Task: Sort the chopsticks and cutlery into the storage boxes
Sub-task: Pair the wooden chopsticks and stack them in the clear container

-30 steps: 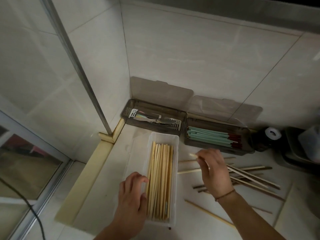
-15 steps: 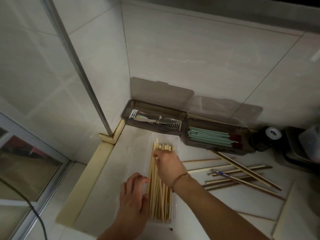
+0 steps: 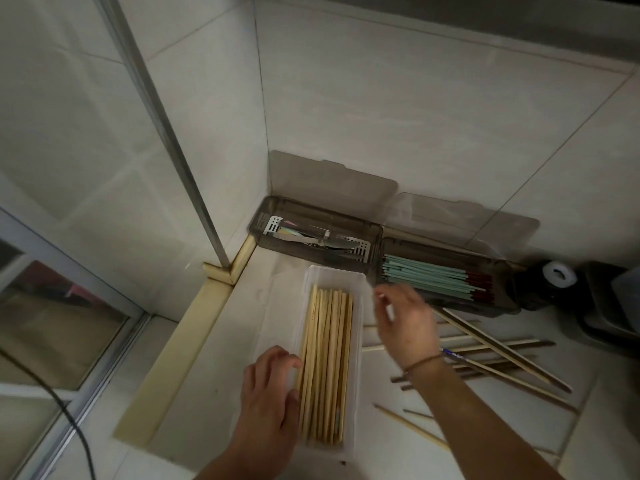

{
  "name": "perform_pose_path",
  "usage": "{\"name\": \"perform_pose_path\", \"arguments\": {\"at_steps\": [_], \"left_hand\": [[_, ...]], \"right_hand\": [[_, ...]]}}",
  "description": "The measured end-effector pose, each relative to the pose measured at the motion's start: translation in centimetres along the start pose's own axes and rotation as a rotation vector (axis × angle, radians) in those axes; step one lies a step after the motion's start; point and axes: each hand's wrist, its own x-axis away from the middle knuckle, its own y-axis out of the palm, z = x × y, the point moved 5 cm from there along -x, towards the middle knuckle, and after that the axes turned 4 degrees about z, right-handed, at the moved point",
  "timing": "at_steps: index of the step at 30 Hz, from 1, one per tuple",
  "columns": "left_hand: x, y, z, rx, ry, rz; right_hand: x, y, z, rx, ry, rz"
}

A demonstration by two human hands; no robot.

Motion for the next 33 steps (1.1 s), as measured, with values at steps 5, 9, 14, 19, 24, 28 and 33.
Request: {"name": "perform_pose_path", "arguments": {"at_steps": [5,9,14,19,24,28,33], "left_hand": [[0.1,0.1,-0.1,-0.017,0.007,-0.003],[0.0,0.2,-0.2,-0.032,-0.012,-0.007],[0.1,0.3,-0.2,-0.03,-0.017,-0.009],[0.0,0.3,-0.4,-0.023,-0.029,-0.005],[0.0,0.3,-0.2,-0.025,-0.025,-0.015],[0.0,0.3,-0.4,-0.029,-0.034,-0.011],[-0.1,0.4,-0.3,-0.04,-0.033,-0.011]], "right_hand": [[1.4,3.0,9.4,0.431,0.203,-0.617],[0.9,3.2,10.4,0.457,0.164,-0.668],[1.1,2.1,9.9,0.336,0.09,-0.473],[1.1,-2.8,4.6,-0.025,-0.068,0.005],[-0.4,-7.4,-1.1,-0.692,0.087,0.264],[-1.1,-4.7,-4.2,-0.747,0.188,0.05],[0.8,3.8,-7.0,-0.125,0.049,-0.574]]}}
